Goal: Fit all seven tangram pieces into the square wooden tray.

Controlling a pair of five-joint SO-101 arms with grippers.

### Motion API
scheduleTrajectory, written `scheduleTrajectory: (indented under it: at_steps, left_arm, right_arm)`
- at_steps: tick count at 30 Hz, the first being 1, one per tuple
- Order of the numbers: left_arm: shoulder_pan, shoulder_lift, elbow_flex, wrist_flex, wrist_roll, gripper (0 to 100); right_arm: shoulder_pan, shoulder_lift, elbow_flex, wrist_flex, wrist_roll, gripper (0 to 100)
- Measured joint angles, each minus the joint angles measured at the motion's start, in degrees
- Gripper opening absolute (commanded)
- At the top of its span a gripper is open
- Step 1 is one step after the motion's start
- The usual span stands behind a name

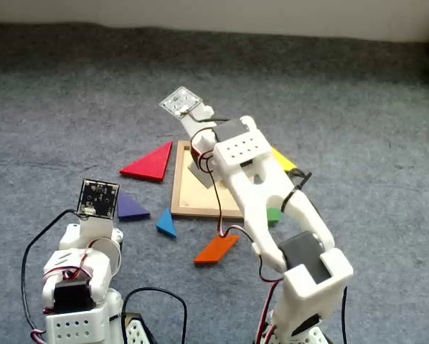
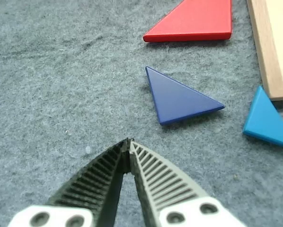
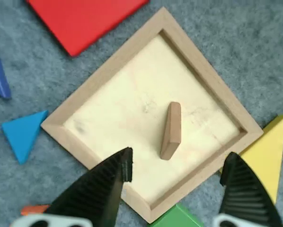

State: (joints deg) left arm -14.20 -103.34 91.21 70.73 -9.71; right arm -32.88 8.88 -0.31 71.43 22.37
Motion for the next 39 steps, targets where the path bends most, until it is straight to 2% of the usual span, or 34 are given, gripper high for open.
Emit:
scheduleTrajectory:
  at_steps: [7, 15, 21, 24, 34, 39]
  left_arm:
    - [0.0, 0.0, 0.0, -0.2, 0.0, 1]
    - [0.0, 0.0, 0.0, -0.2, 0.0, 1]
    - [0.0, 0.0, 0.0, -0.2, 0.0, 1]
    - [0.0, 0.0, 0.0, -0.2, 0.0, 1]
    - [0.0, 0.0, 0.0, -0.2, 0.0, 1]
    - [0.0, 0.0, 0.0, -0.2, 0.0, 1]
  right_arm:
    - [2.1, -12.4, -0.4, 12.9, 0.0, 29.2]
    - [11.3, -16.8, 13.7, 14.1, 1.0, 29.6]
    - [12.2, -16.8, 26.5, 6.2, 12.9, 29.7]
    - [12.3, -16.8, 30.5, 1.9, 16.4, 29.7]
    - [12.2, -16.8, 42.2, -15.3, 18.2, 29.5]
    - [12.4, -16.8, 46.1, -18.9, 22.0, 29.3]
